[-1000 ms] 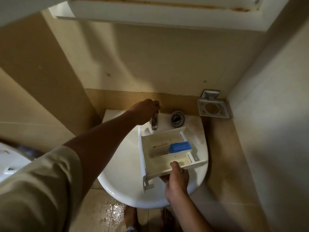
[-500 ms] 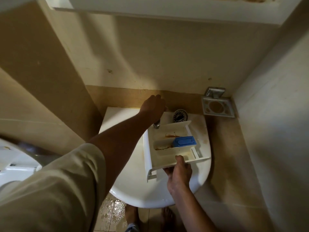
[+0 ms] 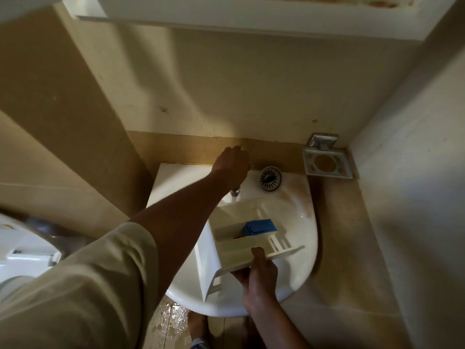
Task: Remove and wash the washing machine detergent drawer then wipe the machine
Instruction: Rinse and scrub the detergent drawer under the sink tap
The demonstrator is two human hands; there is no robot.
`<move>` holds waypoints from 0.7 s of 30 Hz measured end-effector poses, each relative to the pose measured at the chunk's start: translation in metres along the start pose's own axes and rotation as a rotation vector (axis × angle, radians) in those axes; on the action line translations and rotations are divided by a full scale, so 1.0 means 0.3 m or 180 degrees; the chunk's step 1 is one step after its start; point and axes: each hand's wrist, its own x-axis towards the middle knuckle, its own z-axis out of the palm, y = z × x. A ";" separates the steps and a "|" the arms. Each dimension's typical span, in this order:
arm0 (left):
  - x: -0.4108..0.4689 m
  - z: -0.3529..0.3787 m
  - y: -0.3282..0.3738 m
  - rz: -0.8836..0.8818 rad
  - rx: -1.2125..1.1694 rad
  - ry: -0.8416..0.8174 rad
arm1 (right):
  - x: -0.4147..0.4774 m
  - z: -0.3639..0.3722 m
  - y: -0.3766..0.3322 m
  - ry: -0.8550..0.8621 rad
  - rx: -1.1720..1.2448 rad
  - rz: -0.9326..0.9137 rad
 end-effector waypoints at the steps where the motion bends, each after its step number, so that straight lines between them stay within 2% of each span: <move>1: -0.001 0.001 0.000 -0.0013 -0.0040 0.0003 | 0.001 -0.004 -0.004 0.0059 -0.0042 -0.0025; 10: -0.009 -0.015 0.018 -0.0209 -0.0327 -0.0169 | 0.006 -0.004 -0.056 -0.0252 -0.0592 -0.0110; 15: -0.014 -0.038 -0.004 -0.0216 -0.0582 -0.0406 | 0.059 -0.046 -0.112 -0.0248 -0.1027 0.0007; 21: -0.046 -0.064 -0.047 0.0254 -0.0534 -0.0507 | 0.109 -0.105 -0.192 -0.0465 -0.1743 0.0058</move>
